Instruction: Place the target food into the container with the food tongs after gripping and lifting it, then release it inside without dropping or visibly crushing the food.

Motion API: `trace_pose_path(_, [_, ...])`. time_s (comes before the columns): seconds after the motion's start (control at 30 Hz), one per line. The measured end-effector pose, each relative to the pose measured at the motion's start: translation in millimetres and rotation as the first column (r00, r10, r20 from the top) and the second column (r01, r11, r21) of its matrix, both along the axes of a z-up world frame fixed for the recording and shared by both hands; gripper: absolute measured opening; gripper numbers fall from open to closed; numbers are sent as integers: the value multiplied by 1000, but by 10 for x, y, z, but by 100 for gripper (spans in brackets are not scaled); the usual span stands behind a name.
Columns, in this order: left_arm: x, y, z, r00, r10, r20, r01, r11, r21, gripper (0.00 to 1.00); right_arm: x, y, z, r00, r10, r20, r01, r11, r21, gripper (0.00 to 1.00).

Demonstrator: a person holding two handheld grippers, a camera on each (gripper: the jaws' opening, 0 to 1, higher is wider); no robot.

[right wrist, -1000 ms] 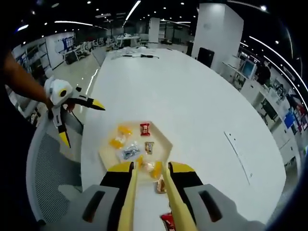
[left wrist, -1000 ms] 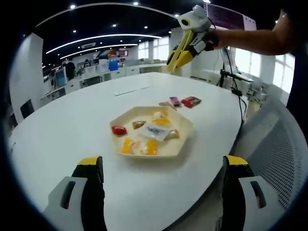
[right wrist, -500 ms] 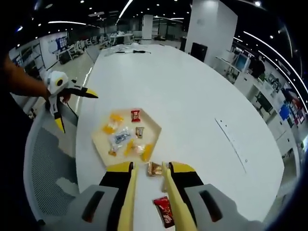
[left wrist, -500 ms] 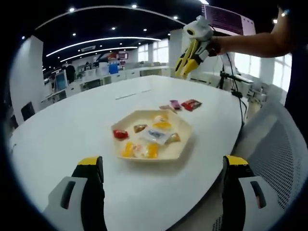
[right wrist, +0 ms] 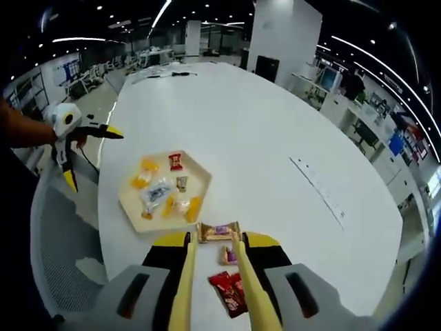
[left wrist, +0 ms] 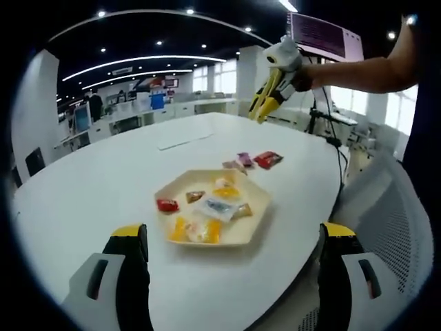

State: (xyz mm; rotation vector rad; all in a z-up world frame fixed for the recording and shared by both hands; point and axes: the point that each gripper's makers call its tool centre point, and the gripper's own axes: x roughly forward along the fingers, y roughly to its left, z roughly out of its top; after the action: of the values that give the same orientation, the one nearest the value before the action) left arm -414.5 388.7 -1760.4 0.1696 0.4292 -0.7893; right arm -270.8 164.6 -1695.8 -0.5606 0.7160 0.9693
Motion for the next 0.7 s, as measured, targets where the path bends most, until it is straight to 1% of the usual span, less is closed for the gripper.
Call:
trace_pose_path(0.07, [6,61,-68,1000,0,18,-2,998,59,100,32,-51,-23,1000,-9,-2,9,1000,0,29])
trace_pose_path(0.1, [0,36,-58,1000,-13,18,12,999,48,100,46,-70,-28,1000,-19,-6,19,1000,7,29])
trace_pose_path(0.13, [-5,-46,26,999,-34,35,35,999,-6,100,72,-99,-24,999,-42,-7,42,999,19,29])
trace_pose_path(0.17, [-21,-55,51,997,-47,58,47,999,1,100,91,-123,-23,999,-50,-6,50,998,24,29])
trace_pose_path(0.27, [-27,-38,40,998,-38,54,38,999,11,100,146,-185,-46,997,-74,-6,74,997,23,29])
trace_pose_path(0.37, [19,12,30,1000,-5,27,5,1000,-14,100,193,-230,-57,996,-94,-4,94,995,20,29])
trace_pose_path(0.4, [33,28,61,1000,10,29,-9,999,-37,100,199,-234,-57,995,-96,-3,96,995,20,29])
trace_pose_path(0.5, [53,54,96,999,28,41,-26,998,-48,100,228,-248,-50,994,-113,6,113,993,22,29])
trace_pose_path(0.6, [60,59,89,999,35,38,-34,998,-49,100,256,-246,-70,996,-90,28,89,996,19,29])
trace_pose_path(0.7, [62,61,88,999,37,33,-36,998,-58,100,255,-250,-111,997,-70,32,70,997,12,29])
